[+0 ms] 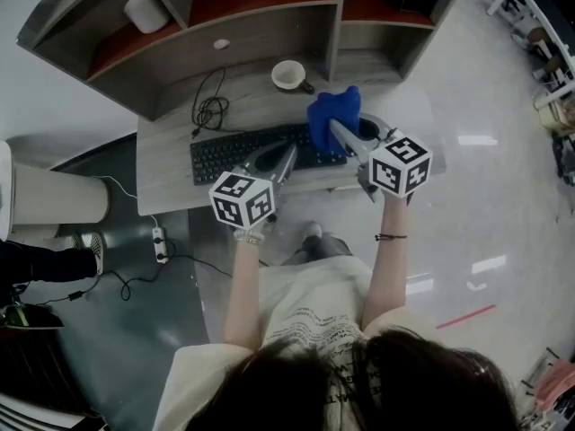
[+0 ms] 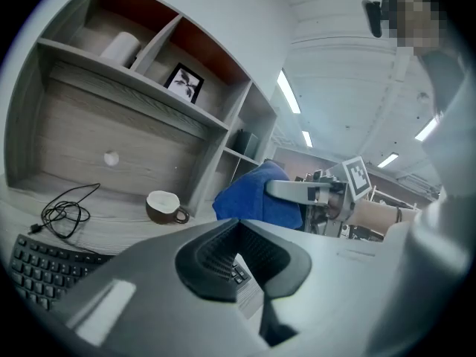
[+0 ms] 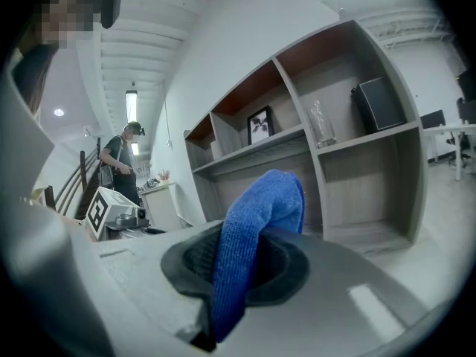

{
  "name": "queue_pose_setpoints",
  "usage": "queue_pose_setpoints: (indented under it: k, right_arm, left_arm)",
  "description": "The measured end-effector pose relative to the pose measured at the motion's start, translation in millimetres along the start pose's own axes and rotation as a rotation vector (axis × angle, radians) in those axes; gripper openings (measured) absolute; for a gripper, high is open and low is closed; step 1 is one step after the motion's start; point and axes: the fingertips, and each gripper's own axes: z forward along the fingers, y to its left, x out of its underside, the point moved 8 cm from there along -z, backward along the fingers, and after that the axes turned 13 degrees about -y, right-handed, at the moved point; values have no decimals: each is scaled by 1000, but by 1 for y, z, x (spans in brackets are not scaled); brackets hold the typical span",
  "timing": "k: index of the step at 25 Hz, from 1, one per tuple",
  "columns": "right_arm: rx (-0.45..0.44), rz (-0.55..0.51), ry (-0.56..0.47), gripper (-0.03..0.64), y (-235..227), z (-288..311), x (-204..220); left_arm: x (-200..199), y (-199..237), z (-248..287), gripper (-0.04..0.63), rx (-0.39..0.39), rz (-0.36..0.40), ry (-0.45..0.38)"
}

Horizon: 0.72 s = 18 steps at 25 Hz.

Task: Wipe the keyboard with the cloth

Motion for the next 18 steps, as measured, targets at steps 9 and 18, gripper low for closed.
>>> queue_pose_setpoints:
  k: [9, 18]
  right_arm:
    - [42, -25, 75, 58, -22, -1, 9]
    - [31, -4, 123, 58, -45, 1, 14]
  left_arm:
    - [13, 3, 18, 3, 5, -37, 8]
    - [36, 4, 40, 3, -26, -94, 59]
